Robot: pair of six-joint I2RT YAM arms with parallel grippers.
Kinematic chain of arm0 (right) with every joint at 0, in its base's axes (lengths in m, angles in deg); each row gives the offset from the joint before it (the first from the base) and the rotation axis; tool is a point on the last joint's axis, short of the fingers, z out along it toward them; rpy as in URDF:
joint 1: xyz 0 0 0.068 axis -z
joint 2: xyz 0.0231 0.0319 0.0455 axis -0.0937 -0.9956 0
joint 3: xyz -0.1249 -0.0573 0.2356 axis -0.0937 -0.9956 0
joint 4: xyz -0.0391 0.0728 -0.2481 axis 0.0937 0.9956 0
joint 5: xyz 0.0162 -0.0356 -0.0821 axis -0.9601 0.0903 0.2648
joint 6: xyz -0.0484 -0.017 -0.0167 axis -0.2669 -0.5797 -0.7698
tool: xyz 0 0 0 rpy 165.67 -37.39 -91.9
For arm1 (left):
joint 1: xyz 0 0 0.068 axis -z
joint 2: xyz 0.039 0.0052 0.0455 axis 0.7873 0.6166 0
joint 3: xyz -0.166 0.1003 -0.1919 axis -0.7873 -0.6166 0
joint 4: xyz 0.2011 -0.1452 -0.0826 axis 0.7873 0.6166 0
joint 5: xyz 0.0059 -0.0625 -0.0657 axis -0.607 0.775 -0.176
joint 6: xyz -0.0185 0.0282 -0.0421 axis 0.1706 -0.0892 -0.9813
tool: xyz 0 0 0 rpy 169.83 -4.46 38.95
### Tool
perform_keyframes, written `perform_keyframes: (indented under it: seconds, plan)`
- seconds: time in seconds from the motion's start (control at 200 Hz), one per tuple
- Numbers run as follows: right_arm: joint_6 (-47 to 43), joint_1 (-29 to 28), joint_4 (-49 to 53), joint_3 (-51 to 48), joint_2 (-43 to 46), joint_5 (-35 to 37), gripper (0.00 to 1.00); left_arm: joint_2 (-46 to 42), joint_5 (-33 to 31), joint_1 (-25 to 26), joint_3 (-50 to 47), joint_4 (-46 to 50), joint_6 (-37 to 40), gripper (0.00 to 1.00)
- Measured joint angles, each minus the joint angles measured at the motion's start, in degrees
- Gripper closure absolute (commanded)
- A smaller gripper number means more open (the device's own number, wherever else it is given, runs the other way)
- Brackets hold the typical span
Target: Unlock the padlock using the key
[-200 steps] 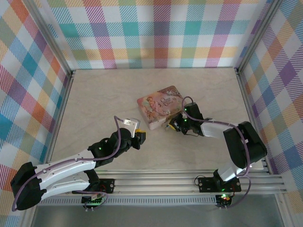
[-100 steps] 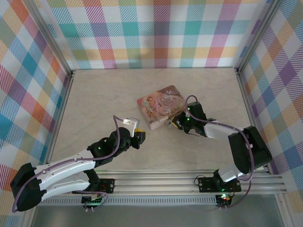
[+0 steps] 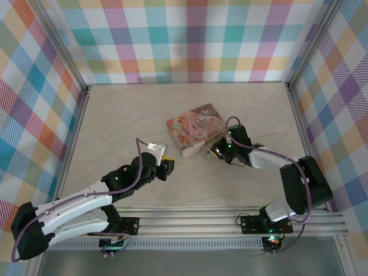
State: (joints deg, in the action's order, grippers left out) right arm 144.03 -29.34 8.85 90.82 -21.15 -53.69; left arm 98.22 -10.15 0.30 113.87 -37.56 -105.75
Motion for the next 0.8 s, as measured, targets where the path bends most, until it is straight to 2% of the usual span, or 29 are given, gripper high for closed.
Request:
perform_keyframes:
  seconds: [0.165,0.245,0.375,0.475,0.595,0.805]
  plan:
    - [-6.8,-1.4,10.0,2.2,5.9,-1.2,1.0,-0.2,-2.5,-4.2,8.5,10.4,0.4,0.3]
    - [-9.4,-3.5,14.4,3.2,10.4,-0.7,1.0,1.3,-2.4,-6.5,13.8,16.0,0.7,0.13]
    - [-12.3,-9.9,19.1,7.4,11.9,1.9,1.0,6.1,-4.4,-10.2,22.9,25.0,0.3,0.0]
    - [-13.6,-15.4,19.8,12.1,7.6,3.6,1.0,6.4,-6.2,-12.9,24.4,29.7,-0.6,0.0]
    - [-15.9,-20.5,20.8,20.8,-2.6,4.7,1.0,3.4,-7.0,-15.9,23.5,34.1,-2.6,0.0]
    - [-20.8,-25.3,22.3,40.8,-20.6,5.0,1.0,-3.1,-8.3,-17.2,20.6,37.9,-5.1,0.0]
